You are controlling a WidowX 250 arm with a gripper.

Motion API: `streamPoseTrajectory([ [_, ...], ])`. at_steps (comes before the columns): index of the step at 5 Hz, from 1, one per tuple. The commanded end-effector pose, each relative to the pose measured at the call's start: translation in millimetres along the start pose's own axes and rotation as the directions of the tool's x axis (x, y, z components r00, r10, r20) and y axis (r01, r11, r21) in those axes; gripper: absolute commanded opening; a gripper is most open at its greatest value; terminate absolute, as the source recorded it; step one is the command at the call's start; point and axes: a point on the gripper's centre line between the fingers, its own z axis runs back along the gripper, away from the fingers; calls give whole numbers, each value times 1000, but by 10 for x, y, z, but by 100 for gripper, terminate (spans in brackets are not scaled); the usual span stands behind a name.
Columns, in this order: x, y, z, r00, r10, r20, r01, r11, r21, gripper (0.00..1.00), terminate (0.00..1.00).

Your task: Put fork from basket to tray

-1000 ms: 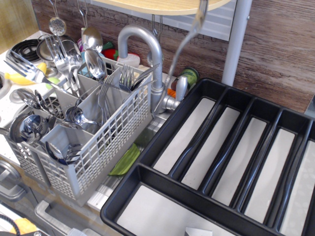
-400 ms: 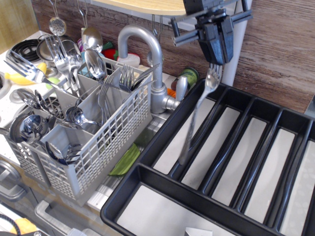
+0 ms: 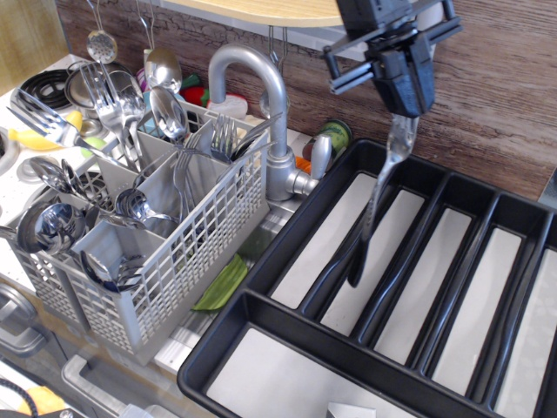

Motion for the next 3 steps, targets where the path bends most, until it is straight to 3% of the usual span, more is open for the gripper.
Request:
streamPoseTrajectory([
  [1,72,53,-37,998,-57,-13,56,998,-29,0,0],
  [3,207,119,-221,995,-72,-66,72,997,-1,0,0],
])
